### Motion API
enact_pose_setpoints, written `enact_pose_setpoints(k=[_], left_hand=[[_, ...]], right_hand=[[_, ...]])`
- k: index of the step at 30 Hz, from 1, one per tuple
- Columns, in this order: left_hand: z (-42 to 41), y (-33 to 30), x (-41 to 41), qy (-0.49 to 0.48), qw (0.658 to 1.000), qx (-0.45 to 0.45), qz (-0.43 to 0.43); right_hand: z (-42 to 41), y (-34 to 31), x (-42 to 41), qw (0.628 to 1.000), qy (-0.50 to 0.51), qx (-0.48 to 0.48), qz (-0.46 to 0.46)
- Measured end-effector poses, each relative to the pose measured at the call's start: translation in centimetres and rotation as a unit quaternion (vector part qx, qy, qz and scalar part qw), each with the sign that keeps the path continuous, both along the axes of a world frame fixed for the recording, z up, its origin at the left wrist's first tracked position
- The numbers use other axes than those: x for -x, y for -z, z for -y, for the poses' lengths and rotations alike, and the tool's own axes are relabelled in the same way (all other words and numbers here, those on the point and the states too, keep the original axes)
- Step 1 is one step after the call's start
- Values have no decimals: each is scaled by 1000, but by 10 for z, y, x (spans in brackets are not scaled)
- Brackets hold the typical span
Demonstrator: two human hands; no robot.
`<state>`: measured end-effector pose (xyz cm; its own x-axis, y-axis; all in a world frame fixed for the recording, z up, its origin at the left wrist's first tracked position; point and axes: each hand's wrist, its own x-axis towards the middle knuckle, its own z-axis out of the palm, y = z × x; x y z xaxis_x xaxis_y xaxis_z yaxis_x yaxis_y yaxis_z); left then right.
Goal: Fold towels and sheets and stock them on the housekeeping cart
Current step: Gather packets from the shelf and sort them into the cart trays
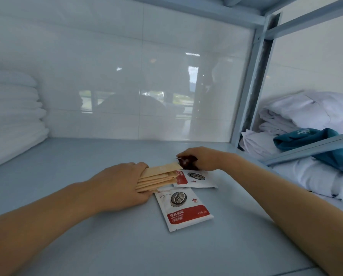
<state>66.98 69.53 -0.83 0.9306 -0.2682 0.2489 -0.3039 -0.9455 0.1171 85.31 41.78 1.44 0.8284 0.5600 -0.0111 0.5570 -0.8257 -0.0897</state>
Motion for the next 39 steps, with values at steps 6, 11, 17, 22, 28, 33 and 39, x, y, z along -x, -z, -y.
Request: enact_pose_setpoints(k=[6, 11, 17, 22, 28, 33, 39], left_hand=[[-1, -1, 0, 1, 1000, -1, -4], [-1, -1, -2, 1, 1000, -2, 1], [0, 0, -1, -1, 1000, -3, 4], [0, -1, 1, 1, 1000, 0, 1], [1, -1, 1, -1, 1000, -2, 0], [-1, -2, 0, 3, 1000, 2, 0], [-4, -3, 1, 6, 1000, 10, -8]], right_hand=[[8, -10, 8, 998, -18, 56, -29], [25, -20, 12, 994, 25, 93, -42], [23, -17, 20, 995, 56, 76, -30], [6, 1, 18, 998, 48, 44, 14], [0, 11, 13, 998, 31, 23, 58], [10, -3, 24, 998, 23, -25, 54], [5, -11, 69, 999, -26, -36, -5]])
